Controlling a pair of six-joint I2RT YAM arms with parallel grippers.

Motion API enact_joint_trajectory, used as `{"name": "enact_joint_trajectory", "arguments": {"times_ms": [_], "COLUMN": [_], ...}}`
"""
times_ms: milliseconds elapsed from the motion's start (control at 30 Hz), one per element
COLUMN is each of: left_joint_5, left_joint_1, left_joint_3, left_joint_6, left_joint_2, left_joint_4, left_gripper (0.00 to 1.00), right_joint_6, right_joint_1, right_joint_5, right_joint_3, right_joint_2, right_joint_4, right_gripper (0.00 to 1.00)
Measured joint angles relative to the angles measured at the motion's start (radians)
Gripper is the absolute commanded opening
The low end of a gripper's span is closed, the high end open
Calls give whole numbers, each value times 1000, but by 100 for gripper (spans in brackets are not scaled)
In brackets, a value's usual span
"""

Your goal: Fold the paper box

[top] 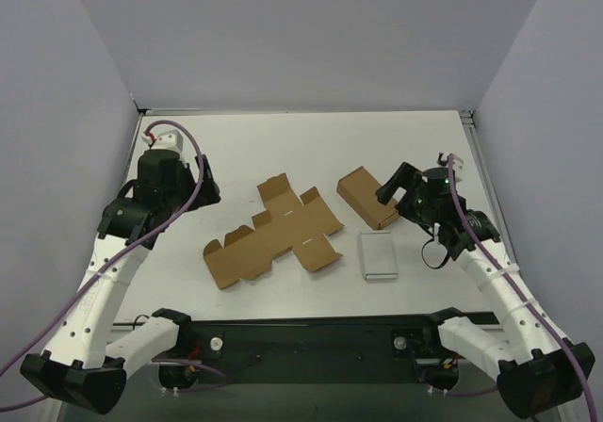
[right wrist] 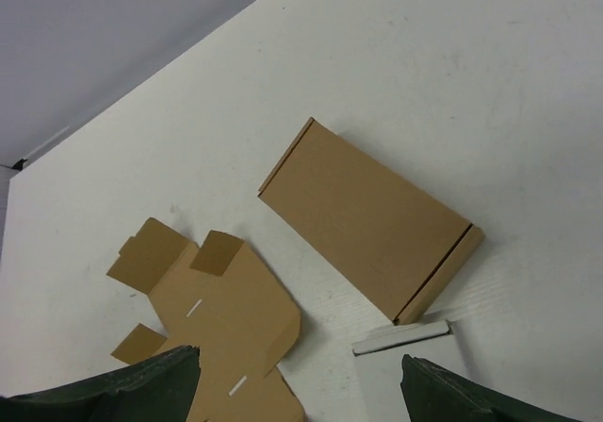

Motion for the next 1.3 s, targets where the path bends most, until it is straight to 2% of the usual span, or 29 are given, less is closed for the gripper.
{"name": "enact_joint_trajectory", "arguments": {"times_ms": [167,333,567,833,1167,1300], "left_joint_5": [-11,-14,53,123,156,159], "left_joint_1": [0,0,2,2,2,2], "left_joint_3": [0,-2,-36,-58,-57,-57], "left_joint_6": [-14,-37,-39,-28,3,13], "left_joint_2": [3,1,-18,-45,-102,-110], "left_joint_4": [-24,-32,-30,-31,-74,-97], "left_gripper": [97,97,95,95,95,95], "right_joint_6": [187,343,467,526,626,616], "right_joint_1": [105,232,281,296,349,358], "right_joint_5": [26,55,53,43,43,50], "right_joint_3": [-21,-33,-34,19,47,83], "right_joint_2": [45,158,340,534,716,737], "right_joint_4": [0,8,54,110,177,182], "right_gripper": [87,85,83,76,49,29]}}
